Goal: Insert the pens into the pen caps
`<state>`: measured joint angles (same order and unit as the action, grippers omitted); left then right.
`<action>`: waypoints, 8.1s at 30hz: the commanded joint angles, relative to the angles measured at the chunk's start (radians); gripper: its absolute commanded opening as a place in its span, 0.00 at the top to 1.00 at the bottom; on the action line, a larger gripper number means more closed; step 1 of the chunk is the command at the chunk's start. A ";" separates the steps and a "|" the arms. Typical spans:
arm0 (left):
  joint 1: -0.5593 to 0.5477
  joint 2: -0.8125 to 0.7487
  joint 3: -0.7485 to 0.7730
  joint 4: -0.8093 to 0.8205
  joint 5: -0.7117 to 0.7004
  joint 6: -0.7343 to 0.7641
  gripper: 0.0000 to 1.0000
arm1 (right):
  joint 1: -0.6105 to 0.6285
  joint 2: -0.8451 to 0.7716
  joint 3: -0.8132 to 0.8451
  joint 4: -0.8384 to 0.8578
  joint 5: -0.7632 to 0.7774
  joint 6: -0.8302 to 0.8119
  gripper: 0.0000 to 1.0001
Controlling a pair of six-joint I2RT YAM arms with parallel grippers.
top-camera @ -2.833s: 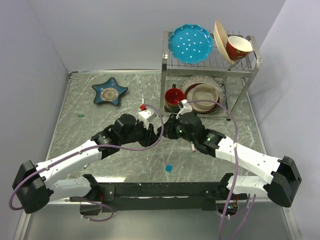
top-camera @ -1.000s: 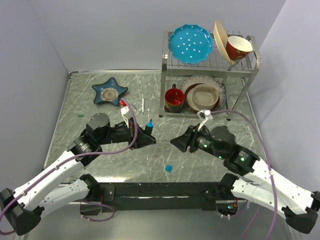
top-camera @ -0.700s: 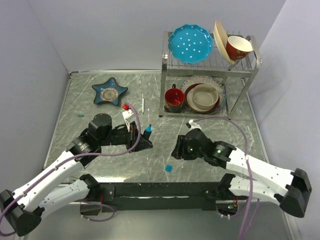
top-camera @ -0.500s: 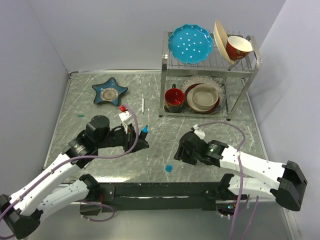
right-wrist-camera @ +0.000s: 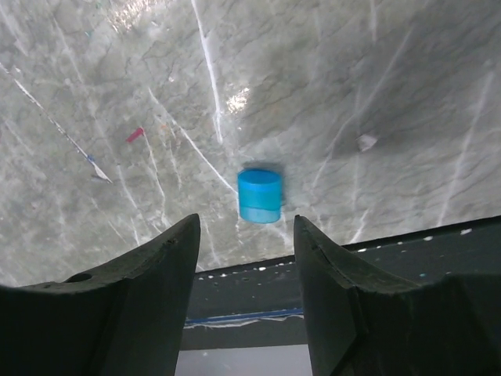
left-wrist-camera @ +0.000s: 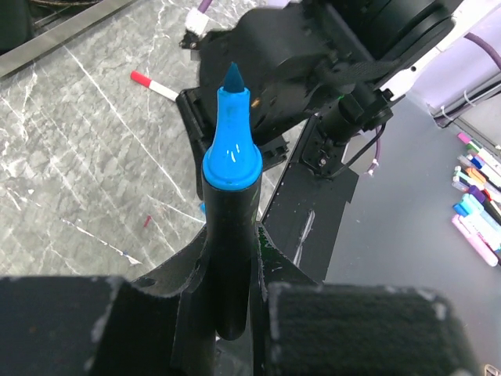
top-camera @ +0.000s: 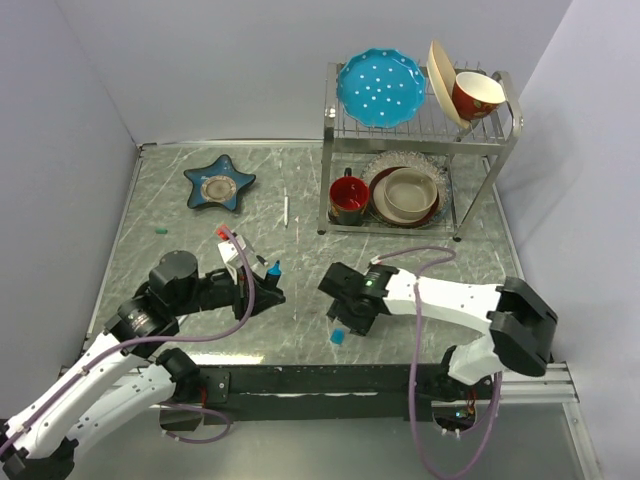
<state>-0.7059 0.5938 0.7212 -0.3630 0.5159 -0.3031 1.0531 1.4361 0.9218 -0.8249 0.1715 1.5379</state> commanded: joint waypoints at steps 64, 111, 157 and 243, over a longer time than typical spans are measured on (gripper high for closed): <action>0.000 0.107 -0.151 0.343 0.050 -0.291 0.99 | 0.056 -0.278 0.275 0.357 0.488 -0.640 1.00; 0.000 0.113 -0.131 0.322 0.012 -0.272 0.99 | 0.189 -0.122 0.338 0.376 0.339 -0.625 1.00; 0.000 -0.043 -0.175 0.555 0.417 -0.335 0.99 | 0.283 -0.461 0.305 0.632 0.002 -1.111 0.16; 0.200 0.264 -0.031 0.678 0.427 -0.328 0.99 | 0.429 -0.384 -0.247 0.943 -0.308 -0.920 1.00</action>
<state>-0.5957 0.8543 0.6041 0.1295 1.1904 -0.6025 1.3529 0.9623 0.7528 0.3149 0.3870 0.5560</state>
